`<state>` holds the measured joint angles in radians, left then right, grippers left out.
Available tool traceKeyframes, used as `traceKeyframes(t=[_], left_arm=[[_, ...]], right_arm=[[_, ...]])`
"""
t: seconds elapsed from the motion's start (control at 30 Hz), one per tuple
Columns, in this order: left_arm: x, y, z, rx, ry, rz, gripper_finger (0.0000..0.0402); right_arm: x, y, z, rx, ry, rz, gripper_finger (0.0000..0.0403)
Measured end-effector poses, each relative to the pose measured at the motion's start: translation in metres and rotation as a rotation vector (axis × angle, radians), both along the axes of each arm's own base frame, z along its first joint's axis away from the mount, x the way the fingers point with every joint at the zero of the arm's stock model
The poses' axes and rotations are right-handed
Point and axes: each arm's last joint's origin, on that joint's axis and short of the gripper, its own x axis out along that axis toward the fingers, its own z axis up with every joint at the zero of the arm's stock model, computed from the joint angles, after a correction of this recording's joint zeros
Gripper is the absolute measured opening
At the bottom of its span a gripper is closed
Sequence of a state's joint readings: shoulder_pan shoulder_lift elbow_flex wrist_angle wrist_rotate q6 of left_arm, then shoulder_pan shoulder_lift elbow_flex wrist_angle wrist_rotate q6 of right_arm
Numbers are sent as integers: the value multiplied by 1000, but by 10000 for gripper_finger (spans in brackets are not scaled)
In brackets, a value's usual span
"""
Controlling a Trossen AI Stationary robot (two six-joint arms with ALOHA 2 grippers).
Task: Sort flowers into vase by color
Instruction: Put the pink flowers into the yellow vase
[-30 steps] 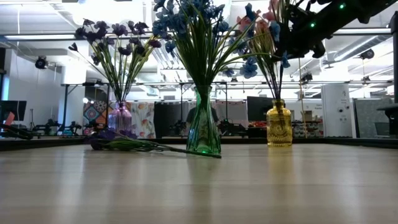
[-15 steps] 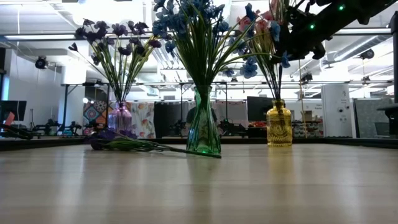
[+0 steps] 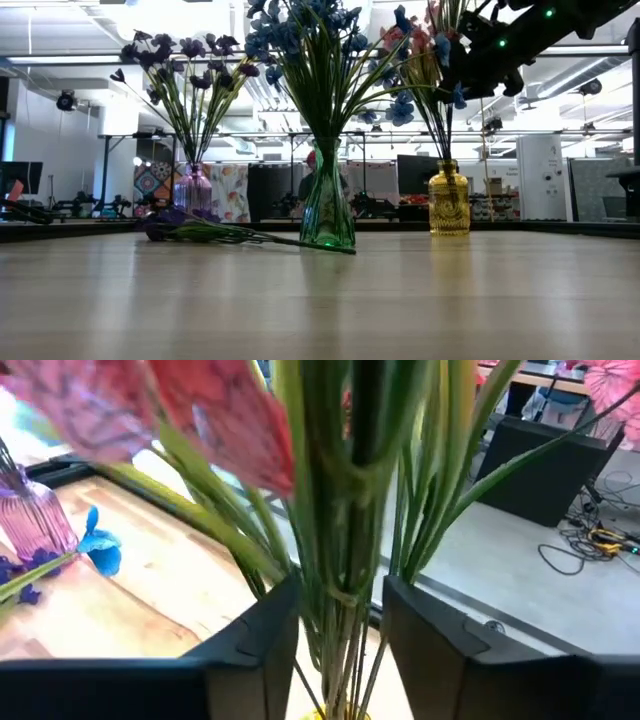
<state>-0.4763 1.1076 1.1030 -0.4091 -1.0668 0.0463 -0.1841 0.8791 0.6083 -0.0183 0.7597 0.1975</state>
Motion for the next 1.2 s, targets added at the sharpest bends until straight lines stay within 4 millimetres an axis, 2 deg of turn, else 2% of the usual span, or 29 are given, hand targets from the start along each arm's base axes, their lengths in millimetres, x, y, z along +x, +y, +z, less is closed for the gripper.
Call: traceKeyframes(t=[0.2,0.37,0.57,0.83,1.2], left_arm=[[0,0,0,0,0,0,197],[0,0,0,1,2,0,197],[0,0,0,2,5,0,197],[0,0,-1,5,10,0,197],[0,0,-1,5,10,0,197]], right_arm=[[1,0,9,-9,-23,1,167],[2,0,12,-10,-30,1,167],[2,0,15,-6,-41,-1,126],[1,0,13,13,-42,-9,21],[1,0,13,18,-49,-11,12]])
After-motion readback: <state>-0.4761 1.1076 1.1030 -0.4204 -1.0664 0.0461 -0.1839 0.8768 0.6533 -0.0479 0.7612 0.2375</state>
